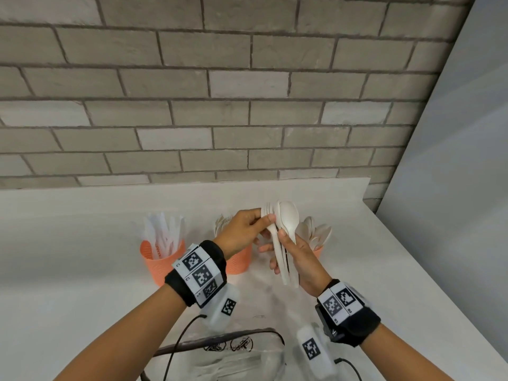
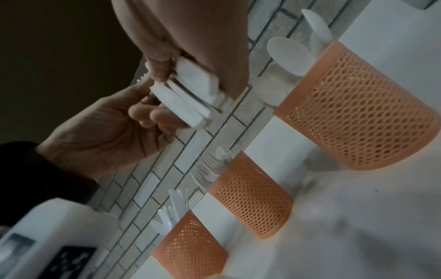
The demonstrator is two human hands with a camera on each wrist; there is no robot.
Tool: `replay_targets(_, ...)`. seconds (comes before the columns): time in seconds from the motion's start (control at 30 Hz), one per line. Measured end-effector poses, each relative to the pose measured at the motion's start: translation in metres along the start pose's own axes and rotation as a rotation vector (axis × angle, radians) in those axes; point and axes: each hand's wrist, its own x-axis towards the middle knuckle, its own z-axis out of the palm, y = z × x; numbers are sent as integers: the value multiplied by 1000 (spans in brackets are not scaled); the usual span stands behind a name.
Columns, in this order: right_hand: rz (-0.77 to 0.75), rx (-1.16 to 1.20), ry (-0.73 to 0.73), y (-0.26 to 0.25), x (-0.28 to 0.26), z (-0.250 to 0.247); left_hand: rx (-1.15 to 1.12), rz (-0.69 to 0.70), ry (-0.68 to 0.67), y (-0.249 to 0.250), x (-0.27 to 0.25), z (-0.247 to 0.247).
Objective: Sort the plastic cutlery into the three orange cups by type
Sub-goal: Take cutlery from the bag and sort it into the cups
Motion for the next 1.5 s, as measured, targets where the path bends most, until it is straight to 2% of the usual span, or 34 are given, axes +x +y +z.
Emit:
replay_targets(0.23, -114, -93, 91, 4, -1, 1, -43, 24, 17, -3, -9, -7)
replay_targets(0.37, -117, -124, 141, 4, 0, -1, -59, -5, 35, -1, -11, -14)
replay_targets(0.47, -118, -193, 236, 7, 1, -4, 40, -6, 80, 0, -10, -22)
replay_targets(0.53, -123, -233, 280, 8, 0, -5, 115, 41, 124, 2, -7, -30)
replay_targets(0.7, -71, -218, 296, 4, -2, -8, 423, 167, 311, 11, 7, -54)
replay_targets(0.9, 46, -95, 321, -3, -2, -16, 684, 240, 257, 11, 18, -65)
replay_targets(1.03, 101, -65, 325, -7, -3, -22, 780, 207, 225, 1, 19, -57)
replay_targets(1.23, 165, -73, 305, -13, -6, -26, 822, 80, 243, -16, 27, -39)
replay_targets(1.5, 66, 78, 230, -7, -6, -45, 938, 29, 297, -13, 41, -27)
